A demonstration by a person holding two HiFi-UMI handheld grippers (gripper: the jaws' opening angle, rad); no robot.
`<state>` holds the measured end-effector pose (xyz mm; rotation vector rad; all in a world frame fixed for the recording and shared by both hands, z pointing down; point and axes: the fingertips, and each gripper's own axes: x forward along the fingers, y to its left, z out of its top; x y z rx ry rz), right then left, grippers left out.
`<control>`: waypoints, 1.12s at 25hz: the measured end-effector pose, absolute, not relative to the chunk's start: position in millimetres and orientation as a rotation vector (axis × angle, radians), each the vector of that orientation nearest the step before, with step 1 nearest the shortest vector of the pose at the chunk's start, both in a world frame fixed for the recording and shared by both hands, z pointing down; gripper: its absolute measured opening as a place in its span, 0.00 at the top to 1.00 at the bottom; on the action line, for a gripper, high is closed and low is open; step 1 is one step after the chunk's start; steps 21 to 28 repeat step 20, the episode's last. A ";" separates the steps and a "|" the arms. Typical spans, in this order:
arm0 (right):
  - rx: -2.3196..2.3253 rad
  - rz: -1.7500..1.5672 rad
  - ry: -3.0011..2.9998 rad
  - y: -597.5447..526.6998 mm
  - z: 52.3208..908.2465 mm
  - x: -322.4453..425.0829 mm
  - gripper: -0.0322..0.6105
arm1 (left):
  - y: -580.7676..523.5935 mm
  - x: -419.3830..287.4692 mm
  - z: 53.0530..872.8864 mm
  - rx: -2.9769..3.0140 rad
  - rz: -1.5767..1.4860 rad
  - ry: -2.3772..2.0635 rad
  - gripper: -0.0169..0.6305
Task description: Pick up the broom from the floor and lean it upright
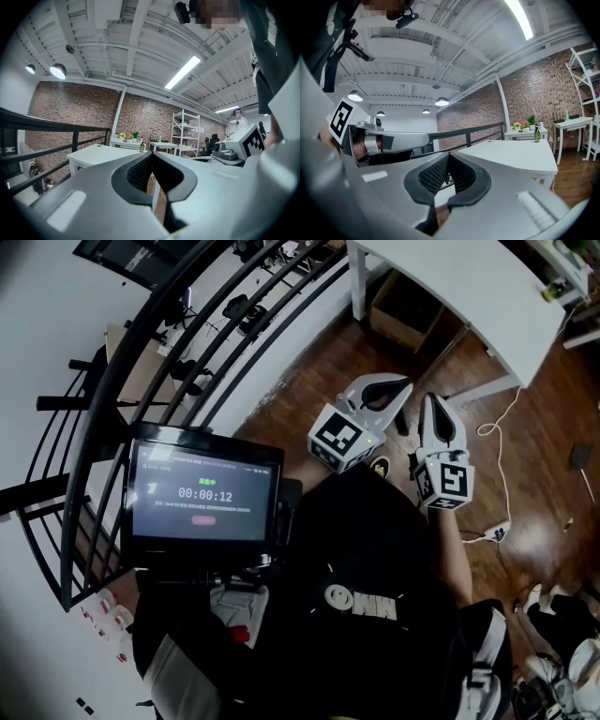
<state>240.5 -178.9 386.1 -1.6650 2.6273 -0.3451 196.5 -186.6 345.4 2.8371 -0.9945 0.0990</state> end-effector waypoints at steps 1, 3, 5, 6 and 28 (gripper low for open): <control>-1.658 -0.342 2.629 -179.1 385.0 240.3 0.95 | -187.1 197.5 345.0 2.841 0.094 -0.994 0.95; -1.651 -0.334 2.633 -180.2 383.0 240.1 0.95 | -188.5 199.1 344.0 2.853 0.091 -0.993 0.95; -1.648 -0.318 2.636 -181.6 381.5 240.0 0.95 | -190.3 199.4 343.6 2.866 0.094 -0.998 0.95; -1.647 -0.308 2.636 -182.2 380.6 240.0 0.95 | -190.8 199.8 343.0 2.871 0.092 -0.997 0.95; -1.663 -0.285 2.591 -186.7 372.6 241.3 0.95 | -191.7 204.4 337.9 2.894 0.067 -0.961 0.95</control>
